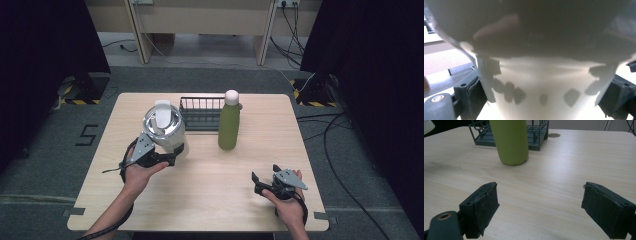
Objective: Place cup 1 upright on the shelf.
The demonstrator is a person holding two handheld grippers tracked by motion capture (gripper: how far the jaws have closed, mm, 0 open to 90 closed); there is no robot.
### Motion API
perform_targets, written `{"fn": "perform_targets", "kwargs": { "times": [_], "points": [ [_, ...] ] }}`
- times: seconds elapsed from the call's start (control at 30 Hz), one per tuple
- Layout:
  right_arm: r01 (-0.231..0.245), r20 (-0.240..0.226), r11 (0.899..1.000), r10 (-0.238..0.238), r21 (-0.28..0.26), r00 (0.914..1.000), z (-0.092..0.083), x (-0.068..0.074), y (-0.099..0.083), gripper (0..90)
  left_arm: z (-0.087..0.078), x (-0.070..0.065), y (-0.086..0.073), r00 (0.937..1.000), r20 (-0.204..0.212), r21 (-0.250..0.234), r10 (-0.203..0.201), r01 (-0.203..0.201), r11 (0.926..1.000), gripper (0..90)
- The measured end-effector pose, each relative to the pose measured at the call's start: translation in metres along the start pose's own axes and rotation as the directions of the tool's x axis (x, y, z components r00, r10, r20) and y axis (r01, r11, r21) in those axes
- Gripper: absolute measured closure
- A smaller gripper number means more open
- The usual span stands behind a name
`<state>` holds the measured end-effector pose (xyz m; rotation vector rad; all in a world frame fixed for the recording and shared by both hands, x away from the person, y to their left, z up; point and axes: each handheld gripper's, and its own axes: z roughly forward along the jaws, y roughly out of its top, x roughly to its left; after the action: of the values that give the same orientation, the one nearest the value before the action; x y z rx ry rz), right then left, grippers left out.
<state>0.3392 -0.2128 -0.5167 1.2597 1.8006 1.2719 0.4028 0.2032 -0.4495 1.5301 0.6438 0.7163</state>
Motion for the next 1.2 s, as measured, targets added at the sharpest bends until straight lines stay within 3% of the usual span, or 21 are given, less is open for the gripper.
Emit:
{"fn": "perform_targets", "kwargs": {
  "times": [0.33,0.67,1.2],
  "points": [
    [0.0,-0.003,1.0,0.0,0.001,1.0,0.001,0.0,0.0,13.5,0.02,0.011,0.009,0.9939,-0.11,-0.004,0.007,-0.008,1.0,9.9],
    [-0.007,-0.003,1.0,0.007,-0.001,1.0,0.001,0.0,0.0,13.7,0.046,0.022,0.022,0.9786,-0.206,-0.021,-0.003,-0.001,0.9998,10.0],
    [-0.015,-0.003,1.0,0.015,-0.004,0.9999,-0.001,-0.002,0.0,14.0,0.085,0.024,0.043,0.9684,-0.249,-0.058,-0.011,-0.004,0.9983,10.0]
  ]
}}
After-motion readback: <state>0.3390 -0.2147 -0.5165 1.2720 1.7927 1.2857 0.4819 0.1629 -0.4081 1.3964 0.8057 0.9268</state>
